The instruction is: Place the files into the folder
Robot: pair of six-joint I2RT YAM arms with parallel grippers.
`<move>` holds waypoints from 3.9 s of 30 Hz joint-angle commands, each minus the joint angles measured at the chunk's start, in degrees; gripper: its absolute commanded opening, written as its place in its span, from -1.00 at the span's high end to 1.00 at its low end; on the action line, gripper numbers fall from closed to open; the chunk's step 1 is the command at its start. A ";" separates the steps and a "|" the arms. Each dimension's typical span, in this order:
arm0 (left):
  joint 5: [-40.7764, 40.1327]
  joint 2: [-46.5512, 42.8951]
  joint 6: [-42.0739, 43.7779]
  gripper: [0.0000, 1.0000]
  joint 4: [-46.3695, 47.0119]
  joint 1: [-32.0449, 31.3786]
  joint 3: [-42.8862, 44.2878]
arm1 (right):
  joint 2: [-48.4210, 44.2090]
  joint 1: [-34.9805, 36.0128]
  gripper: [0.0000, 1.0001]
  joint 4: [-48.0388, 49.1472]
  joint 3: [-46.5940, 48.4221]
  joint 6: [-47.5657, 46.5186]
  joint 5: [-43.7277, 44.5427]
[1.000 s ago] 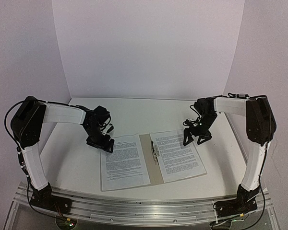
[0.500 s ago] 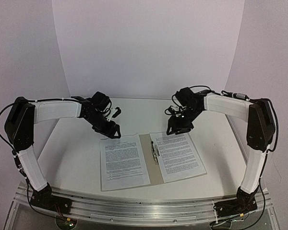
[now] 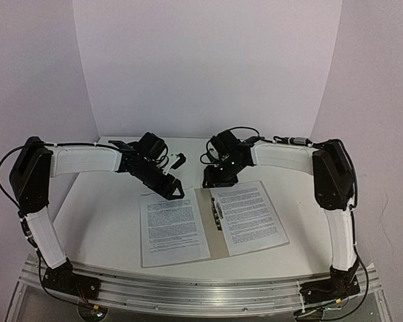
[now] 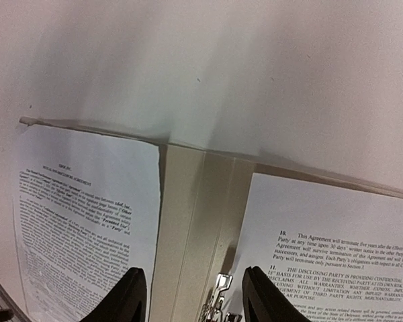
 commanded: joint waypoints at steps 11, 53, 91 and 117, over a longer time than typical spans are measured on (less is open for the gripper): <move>-0.72 -1.32 -0.42 -0.38 1.82 0.28 -1.94 | 6.44 -0.04 0.23 0.51 4.54 -5.12 -2.73; -1.98 -0.72 0.23 -0.36 1.82 0.77 -0.79 | -1.19 0.04 0.35 -3.81 -1.43 -7.58 -10.53; -0.63 -1.29 -1.21 -0.35 3.24 1.06 -2.07 | 7.48 1.76 0.32 -3.71 7.85 -9.77 4.87; -1.48 -0.69 -0.77 -0.35 3.24 1.05 -1.53 | 4.97 1.75 0.70 -8.87 5.10 -11.94 0.97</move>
